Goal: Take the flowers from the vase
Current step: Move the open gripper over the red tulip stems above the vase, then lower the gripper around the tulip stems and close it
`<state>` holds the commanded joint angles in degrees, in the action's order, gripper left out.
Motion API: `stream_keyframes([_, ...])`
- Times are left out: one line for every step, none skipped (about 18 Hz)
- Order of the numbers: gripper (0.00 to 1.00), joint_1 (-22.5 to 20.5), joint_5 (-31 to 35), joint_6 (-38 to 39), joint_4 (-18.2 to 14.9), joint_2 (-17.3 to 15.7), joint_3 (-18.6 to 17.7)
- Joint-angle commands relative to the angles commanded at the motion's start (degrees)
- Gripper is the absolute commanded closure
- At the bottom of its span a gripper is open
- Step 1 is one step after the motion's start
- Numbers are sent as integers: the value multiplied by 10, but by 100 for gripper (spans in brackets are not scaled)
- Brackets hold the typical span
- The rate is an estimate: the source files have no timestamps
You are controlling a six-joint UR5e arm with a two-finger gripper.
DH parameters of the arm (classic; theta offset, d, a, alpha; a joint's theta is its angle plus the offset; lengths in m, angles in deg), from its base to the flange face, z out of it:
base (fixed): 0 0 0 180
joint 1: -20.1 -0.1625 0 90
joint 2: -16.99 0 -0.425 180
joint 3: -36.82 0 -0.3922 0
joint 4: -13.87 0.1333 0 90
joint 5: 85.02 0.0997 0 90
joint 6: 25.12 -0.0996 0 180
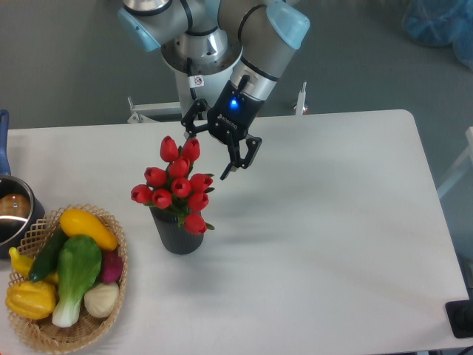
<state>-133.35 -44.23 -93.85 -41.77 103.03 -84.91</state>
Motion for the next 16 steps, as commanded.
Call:
stream_keyframes([0,0,-9,0,2,0,0])
stream_keyframes([0,0,-18,-1,4,1,0])
stream_keyframes([0,-1,-25,-3,4,1,1])
stream_keyframes([0,-1,-31,-4,5,5,3])
stream_keyframes([0,-1,-33,-6,6,10,4])
stream_keyframes([0,-1,-34,-7,12,14,4])
stream_keyframes([0,-1,-35,-6,24,17,4])
stream_keyframes([0,-1,-39,-6,27,18,4])
stream_keyframes([0,0,-48,-6,29,19,4])
stream_keyframes([0,0,-56,-7,37,27,4])
stream_keyframes([0,0,-60,-7,49,35,4])
stream_keyframes([0,0,-62,-7,65,49,7])
stream_keyframes([0,1,-64,-7,66,51,11])
stream_keyframes([0,2,-66,-7,66,53,11])
stream_keyframes([0,2,-66,-7,67,57,12])
stream_keyframes([0,3,-65,-8,68,60,12])
